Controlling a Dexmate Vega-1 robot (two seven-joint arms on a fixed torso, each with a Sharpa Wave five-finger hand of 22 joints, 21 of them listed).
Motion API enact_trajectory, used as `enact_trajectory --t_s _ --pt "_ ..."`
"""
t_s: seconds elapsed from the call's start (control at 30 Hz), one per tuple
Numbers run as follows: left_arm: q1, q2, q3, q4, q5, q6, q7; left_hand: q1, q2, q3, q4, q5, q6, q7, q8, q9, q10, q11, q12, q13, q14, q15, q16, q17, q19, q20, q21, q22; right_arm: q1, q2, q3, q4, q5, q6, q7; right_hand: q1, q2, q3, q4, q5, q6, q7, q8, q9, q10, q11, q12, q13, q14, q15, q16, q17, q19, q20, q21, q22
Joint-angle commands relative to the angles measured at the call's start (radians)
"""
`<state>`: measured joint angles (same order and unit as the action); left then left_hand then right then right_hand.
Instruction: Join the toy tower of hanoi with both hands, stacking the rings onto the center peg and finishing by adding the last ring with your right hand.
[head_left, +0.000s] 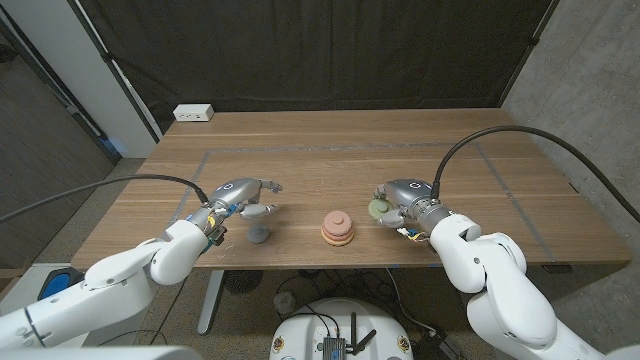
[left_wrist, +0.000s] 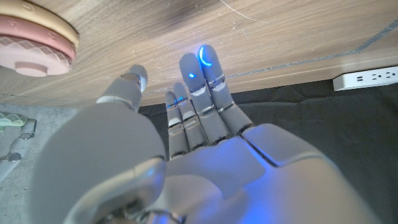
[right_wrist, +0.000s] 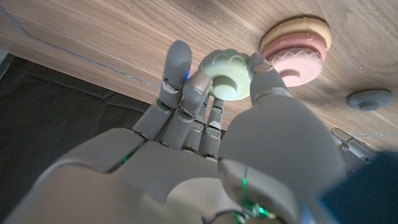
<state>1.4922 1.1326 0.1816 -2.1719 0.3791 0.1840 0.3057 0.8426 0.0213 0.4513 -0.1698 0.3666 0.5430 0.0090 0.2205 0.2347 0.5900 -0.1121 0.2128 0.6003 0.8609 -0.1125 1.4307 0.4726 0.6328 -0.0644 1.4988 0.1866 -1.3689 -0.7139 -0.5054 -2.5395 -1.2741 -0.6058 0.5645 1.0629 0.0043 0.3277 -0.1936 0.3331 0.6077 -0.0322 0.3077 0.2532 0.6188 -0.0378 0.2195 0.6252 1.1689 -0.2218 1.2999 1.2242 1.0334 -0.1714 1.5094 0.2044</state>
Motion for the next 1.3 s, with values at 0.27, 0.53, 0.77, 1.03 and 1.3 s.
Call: enact_trajectory --t_s 0.27,0.53,0.77,1.03,1.3 --pt "0.029 -0.041 -0.037 0.026 0.007 -0.036 0.013 -0.004 0.0 0.01 0.002 0.006 0.008 -0.003 -0.001 0.005 0.006 -0.001 0.002 0.004 0.011 -0.107 -0.003 0.002 0.008 -0.113 0.006 0.002 0.067 0.031 -0.043 0.019 0.013 0.072 0.028 0.048 0.054 0.046 0.034 0.008 0.035 -0.027 0.003 0.004 0.09 -0.075 0.005 0.019 0.01 0.002 0.01 0.006 0.011 -0.049 0.006 0.002" --pt "0.028 -0.053 -0.043 0.025 0.02 -0.04 0.012 -0.004 -0.001 0.011 0.002 0.006 0.009 -0.002 -0.001 0.005 0.007 0.002 0.001 0.004 0.012 -0.107 -0.003 0.002 0.009 -0.113 0.006 0.001 0.108 0.052 -0.067 0.039 0.019 0.086 0.046 0.047 0.055 0.05 0.035 0.009 0.034 -0.026 0.002 0.003 0.092 -0.076 0.003 0.02 0.011 0.002 0.014 0.006 0.012 -0.049 0.006 0.002" --pt "0.024 -0.062 -0.048 0.027 0.025 -0.041 0.003 -0.004 -0.001 0.012 0.002 0.006 0.009 -0.003 -0.002 0.005 0.009 0.001 0.0 0.003 0.013 -0.107 -0.003 0.002 0.009 -0.113 0.006 0.001 0.138 0.068 -0.087 0.055 0.02 0.091 0.064 0.046 0.056 0.053 0.035 0.01 0.033 -0.025 0.0 0.003 0.093 -0.076 0.001 0.02 0.011 0.003 0.017 0.006 0.013 -0.049 0.006 0.002" --pt "0.016 -0.073 -0.048 0.035 0.024 -0.047 -0.003 -0.003 0.0 0.014 0.001 0.007 0.011 -0.003 -0.002 0.005 0.012 -0.001 0.0 0.004 0.015 -0.107 -0.001 0.002 0.009 -0.113 0.007 0.001 0.171 0.087 -0.116 0.072 0.017 0.099 0.086 0.045 0.056 0.055 0.035 0.011 0.034 -0.024 0.0 0.002 0.095 -0.076 0.0 0.02 0.01 0.003 0.019 0.006 0.014 -0.049 0.006 0.002" --pt "0.015 -0.079 -0.05 0.046 0.024 -0.059 -0.001 -0.002 0.0 0.016 0.001 0.008 0.012 -0.002 -0.003 0.005 0.011 0.002 -0.001 0.005 0.017 -0.107 -0.001 0.002 0.01 -0.114 0.007 0.001 0.193 0.102 -0.144 0.084 0.005 0.106 0.104 0.045 0.057 0.059 0.035 0.012 0.037 -0.024 0.0 0.002 0.097 -0.077 0.0 0.022 0.009 0.003 0.022 0.006 0.014 -0.049 0.006 0.002"
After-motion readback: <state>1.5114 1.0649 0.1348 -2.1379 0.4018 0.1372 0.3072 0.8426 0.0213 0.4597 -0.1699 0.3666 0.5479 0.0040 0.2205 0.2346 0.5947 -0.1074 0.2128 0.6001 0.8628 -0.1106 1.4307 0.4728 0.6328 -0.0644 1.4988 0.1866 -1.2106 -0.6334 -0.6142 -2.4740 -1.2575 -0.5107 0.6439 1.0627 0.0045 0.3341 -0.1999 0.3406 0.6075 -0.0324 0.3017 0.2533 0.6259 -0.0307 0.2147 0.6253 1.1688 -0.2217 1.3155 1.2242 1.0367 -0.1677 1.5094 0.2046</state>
